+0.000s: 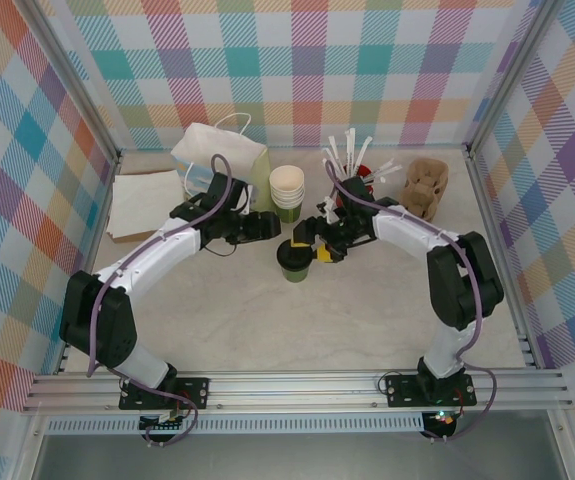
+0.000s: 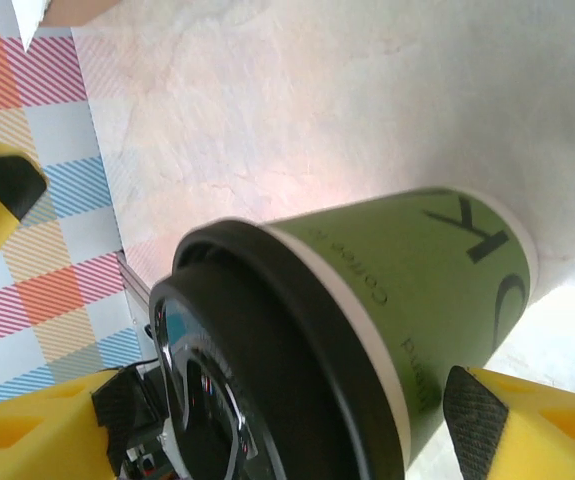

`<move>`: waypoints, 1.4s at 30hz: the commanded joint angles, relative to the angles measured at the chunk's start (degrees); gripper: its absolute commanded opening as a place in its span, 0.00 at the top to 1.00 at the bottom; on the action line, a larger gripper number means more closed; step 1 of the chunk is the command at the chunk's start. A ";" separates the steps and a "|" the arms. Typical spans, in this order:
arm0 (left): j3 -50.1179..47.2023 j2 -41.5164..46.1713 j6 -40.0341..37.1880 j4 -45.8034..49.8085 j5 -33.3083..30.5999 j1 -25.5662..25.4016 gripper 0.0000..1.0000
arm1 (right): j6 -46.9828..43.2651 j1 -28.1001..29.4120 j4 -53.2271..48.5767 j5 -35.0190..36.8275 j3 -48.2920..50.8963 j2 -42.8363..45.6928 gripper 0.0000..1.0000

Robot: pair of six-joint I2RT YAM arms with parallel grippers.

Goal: Pack the takeout coffee

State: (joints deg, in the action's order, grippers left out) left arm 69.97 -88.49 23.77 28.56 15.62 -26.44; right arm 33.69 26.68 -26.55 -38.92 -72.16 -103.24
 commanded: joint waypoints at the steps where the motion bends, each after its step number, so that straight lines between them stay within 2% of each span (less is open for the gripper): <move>1: -1.46 1.92 0.20 1.70 2.21 0.79 0.28 | -1.71 0.14 -0.73 2.93 -2.13 1.24 0.18; 5: -3.22 2.09 0.73 0.60 5.50 0.79 0.30 | -4.32 0.11 -4.71 6.86 -0.88 4.32 0.18; 12: -7.12 1.36 2.20 -3.35 11.17 0.69 0.32 | -2.90 0.26 -4.56 5.26 4.16 7.86 0.29; 18: -7.69 -1.53 2.55 -5.97 14.09 0.43 0.32 | -3.69 0.88 -6.04 5.39 4.18 6.29 0.35; 28: -8.78 -4.80 1.57 -5.33 11.19 -0.33 0.36 | -4.52 1.76 -9.45 10.23 3.89 3.85 0.45; 35: -10.74 -5.56 0.47 -3.55 8.39 -0.45 0.39 | -6.07 1.76 -15.38 15.51 3.74 2.03 0.50; 42: -11.91 -5.91 0.73 -4.55 8.29 -0.41 0.40 | -7.40 1.80 -18.50 19.41 5.99 -0.75 0.55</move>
State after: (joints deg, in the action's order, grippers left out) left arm 61.10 -92.07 25.50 19.64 28.51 -26.52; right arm 28.27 28.23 -34.81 -30.92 -70.08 -98.70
